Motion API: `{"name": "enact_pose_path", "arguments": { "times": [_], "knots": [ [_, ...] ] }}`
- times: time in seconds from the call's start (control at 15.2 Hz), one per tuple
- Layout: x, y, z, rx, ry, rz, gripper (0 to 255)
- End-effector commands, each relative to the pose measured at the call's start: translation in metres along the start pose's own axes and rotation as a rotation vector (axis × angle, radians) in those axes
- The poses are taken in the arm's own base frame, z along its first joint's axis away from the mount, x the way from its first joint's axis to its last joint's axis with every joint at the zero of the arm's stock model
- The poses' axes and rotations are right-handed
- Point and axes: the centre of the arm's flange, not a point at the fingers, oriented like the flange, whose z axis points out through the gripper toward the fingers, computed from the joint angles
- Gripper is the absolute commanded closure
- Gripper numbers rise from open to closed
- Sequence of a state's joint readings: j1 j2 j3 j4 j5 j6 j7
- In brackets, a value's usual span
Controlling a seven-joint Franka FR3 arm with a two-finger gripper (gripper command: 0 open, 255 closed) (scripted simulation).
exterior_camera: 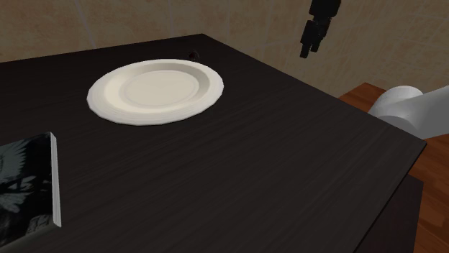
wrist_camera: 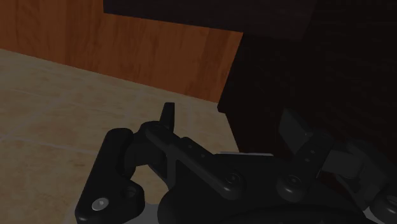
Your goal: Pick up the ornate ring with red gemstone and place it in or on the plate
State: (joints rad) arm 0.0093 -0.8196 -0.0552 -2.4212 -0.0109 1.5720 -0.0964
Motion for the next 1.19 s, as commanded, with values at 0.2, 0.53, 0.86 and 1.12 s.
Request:
{"name": "enact_pose_path", "arguments": {
  "times": [0.2,0.53,0.86,1.12],
  "knots": [
    [0.009,-0.039,-0.007,-0.011,0.003,0.052,0],
    [0.029,-0.104,-0.018,-0.028,0.008,0.139,0],
    [0.055,-0.167,-0.028,-0.046,0.012,0.226,0],
    [0.079,-0.215,-0.036,-0.060,0.016,0.296,0]
  ]
}}
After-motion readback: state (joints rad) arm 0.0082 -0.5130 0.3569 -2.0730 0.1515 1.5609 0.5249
